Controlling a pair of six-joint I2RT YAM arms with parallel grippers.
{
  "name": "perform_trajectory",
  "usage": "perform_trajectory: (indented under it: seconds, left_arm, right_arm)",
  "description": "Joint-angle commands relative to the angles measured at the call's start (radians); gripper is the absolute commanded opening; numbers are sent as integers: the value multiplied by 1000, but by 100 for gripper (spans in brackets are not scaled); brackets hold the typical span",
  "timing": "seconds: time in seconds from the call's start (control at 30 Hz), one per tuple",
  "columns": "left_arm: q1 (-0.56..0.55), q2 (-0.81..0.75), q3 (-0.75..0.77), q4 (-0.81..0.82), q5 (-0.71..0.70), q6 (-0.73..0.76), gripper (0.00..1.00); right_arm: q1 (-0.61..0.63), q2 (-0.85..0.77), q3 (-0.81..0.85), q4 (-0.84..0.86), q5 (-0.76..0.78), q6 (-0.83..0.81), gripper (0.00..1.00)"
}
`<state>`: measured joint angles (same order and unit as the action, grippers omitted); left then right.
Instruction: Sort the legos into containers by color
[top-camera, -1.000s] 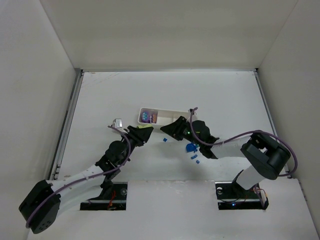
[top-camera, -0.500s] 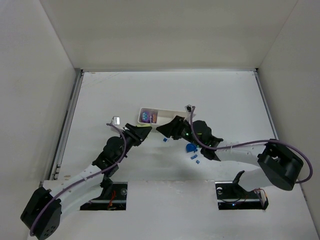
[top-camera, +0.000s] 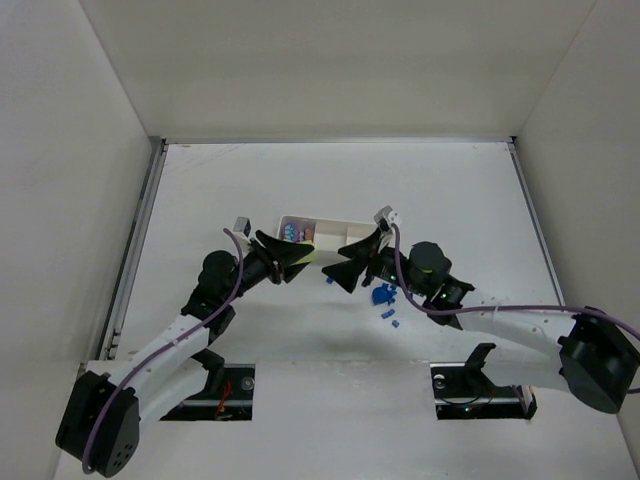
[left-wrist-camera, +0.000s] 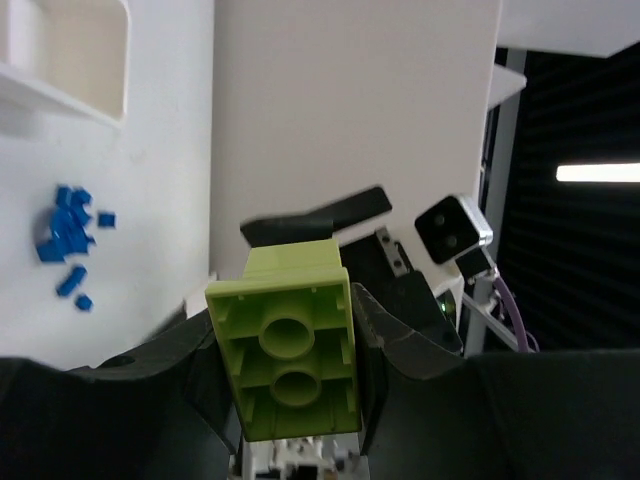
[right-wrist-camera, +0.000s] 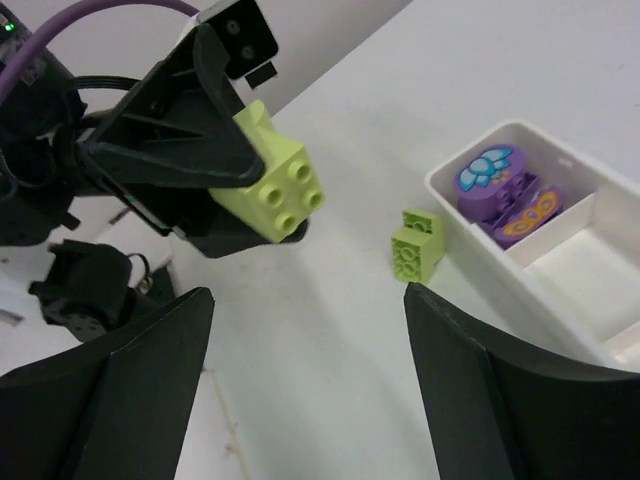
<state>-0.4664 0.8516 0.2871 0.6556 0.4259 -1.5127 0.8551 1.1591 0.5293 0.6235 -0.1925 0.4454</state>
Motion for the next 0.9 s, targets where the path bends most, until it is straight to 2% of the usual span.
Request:
perform_trajectory:
  seconds: [0.0, 0.07, 0.33, 0.5, 0.87]
  left_arm:
    - [-21, -5, 38, 64, 165, -98, 20]
    - [-45, -8, 38, 68, 180, -107, 21]
    - [-146, -43, 46, 47, 182, -99, 21]
    - [-157, -39, 38, 45, 177, -92, 21]
    - [-140, -6, 26, 58, 171, -80, 21]
  right_arm:
    - [-43, -36, 0, 10, -115, -161, 84]
    - [-52, -48, 3, 18, -195, -201, 86]
    - [-84, -64, 6, 48, -335, -234, 88]
    - [-74, -61, 1, 51, -363, -231, 85]
    - [-35, -81, -9, 71, -427, -211, 86]
